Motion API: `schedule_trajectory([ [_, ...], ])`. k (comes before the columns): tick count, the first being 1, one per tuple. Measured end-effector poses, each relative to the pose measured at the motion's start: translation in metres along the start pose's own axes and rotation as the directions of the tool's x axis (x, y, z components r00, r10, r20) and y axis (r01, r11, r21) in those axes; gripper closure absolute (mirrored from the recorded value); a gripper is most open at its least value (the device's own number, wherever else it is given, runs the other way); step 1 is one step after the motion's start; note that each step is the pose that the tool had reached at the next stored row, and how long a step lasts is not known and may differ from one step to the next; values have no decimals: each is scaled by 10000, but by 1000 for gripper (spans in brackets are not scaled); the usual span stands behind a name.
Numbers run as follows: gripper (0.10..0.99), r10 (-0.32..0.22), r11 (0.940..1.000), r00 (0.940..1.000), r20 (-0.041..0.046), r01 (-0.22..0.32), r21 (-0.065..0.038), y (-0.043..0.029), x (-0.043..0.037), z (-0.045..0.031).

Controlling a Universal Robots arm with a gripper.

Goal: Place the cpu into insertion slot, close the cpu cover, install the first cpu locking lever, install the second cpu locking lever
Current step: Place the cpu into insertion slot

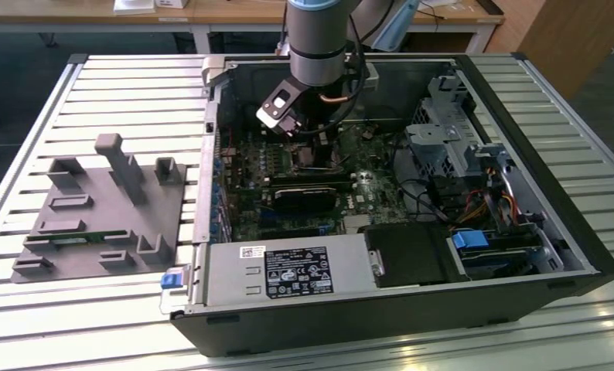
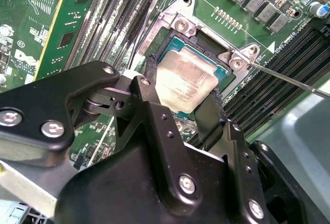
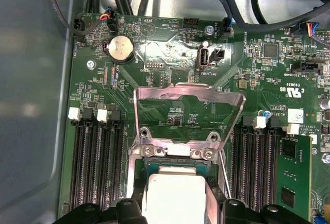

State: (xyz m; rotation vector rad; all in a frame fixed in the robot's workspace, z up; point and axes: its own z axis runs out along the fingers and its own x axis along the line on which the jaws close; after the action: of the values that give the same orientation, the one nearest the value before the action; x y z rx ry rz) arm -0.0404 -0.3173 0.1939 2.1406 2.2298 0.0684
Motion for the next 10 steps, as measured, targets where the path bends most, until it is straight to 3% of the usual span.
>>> schedule_trajectory([
  [6,533,0,10000,10000,0,0,0,1,0,1],
  [7,478,0,10000,10000,0,0,0,1,0,1],
  [9,478,0,10000,10000,0,0,0,1,0,1],
  [10,412,0,10000,10000,0,0,0,1,0,1],
])
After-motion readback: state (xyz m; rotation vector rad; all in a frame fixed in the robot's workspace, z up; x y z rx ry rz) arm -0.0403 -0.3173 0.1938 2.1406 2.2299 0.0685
